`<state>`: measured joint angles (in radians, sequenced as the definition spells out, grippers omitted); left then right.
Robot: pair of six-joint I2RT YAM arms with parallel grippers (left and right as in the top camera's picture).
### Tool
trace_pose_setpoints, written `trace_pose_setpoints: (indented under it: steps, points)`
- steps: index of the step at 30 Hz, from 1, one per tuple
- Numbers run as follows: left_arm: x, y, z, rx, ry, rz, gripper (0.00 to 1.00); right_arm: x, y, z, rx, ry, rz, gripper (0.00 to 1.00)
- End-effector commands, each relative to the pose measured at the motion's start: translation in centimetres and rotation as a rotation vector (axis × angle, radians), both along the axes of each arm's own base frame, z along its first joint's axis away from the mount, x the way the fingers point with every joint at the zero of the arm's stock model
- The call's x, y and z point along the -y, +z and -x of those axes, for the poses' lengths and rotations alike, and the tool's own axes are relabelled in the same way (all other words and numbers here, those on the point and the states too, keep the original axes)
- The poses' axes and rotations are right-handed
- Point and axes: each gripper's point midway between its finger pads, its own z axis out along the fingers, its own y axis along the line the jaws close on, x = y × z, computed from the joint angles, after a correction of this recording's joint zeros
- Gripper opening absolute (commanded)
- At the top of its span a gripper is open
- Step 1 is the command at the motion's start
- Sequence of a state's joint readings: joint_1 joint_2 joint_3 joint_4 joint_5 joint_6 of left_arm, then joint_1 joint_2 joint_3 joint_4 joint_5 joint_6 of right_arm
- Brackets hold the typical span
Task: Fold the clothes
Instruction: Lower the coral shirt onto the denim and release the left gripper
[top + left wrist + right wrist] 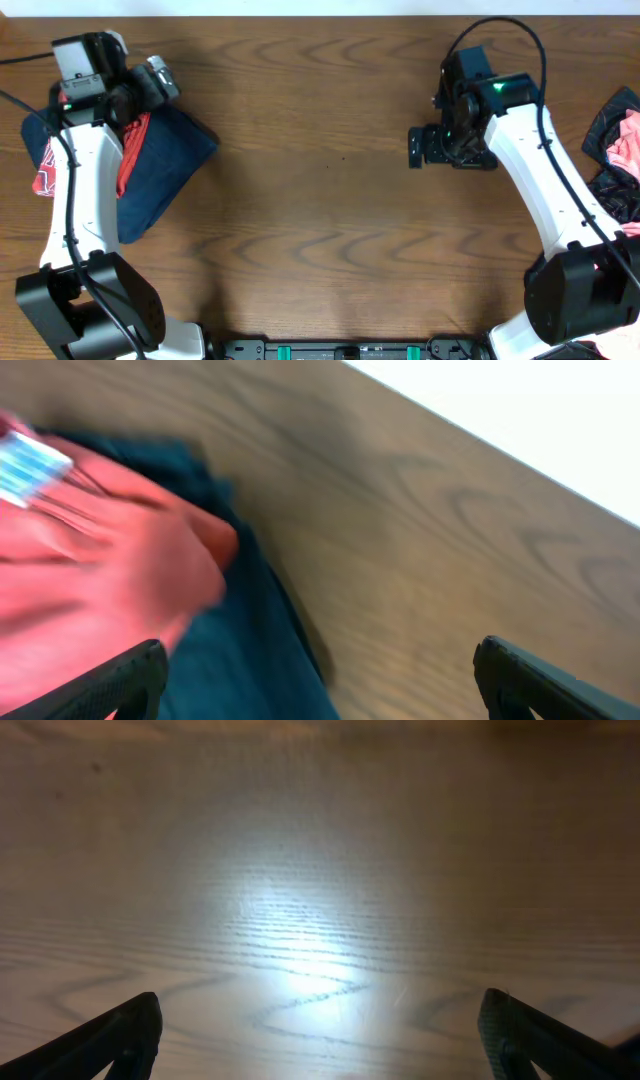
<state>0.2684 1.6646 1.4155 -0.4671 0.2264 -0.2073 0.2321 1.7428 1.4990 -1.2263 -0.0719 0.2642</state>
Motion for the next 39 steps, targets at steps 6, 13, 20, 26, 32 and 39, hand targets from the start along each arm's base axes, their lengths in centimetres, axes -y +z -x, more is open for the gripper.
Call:
trace_pose_setpoints:
  steps: [6, 13, 20, 26, 32, 39]
  points:
    - [-4.9, -0.8, 1.9, -0.038, 0.153, 0.020, 0.98, 0.5, -2.8, 2.0, -0.073, 0.010, 0.011, 0.99]
    - [-5.5, -7.0, 3.8, -0.154, 0.185, 0.240, 0.98, 0.5, -2.8, 1.8, -0.067, 0.009, 0.009, 0.99]
    - [-1.9, -15.8, 6.3, -0.340, 0.149, 0.444, 0.98, 0.7, -2.8, 1.8, -0.070, 0.003, 0.009, 0.99]
    - [-1.8, -16.2, 5.8, -0.304, 0.133, 0.448, 0.98, 0.8, -2.8, 2.0, -0.077, 0.002, 0.011, 0.99]
    - [-1.5, -8.7, 3.5, -0.109, 0.040, 0.397, 0.98, 1.2, -2.8, 1.6, -0.068, -0.014, 0.009, 0.99]
    - [4.9, 1.9, 2.7, 0.141, -0.216, 0.203, 0.98, 2.5, -2.2, -0.4, -0.009, -0.057, -0.053, 0.99]
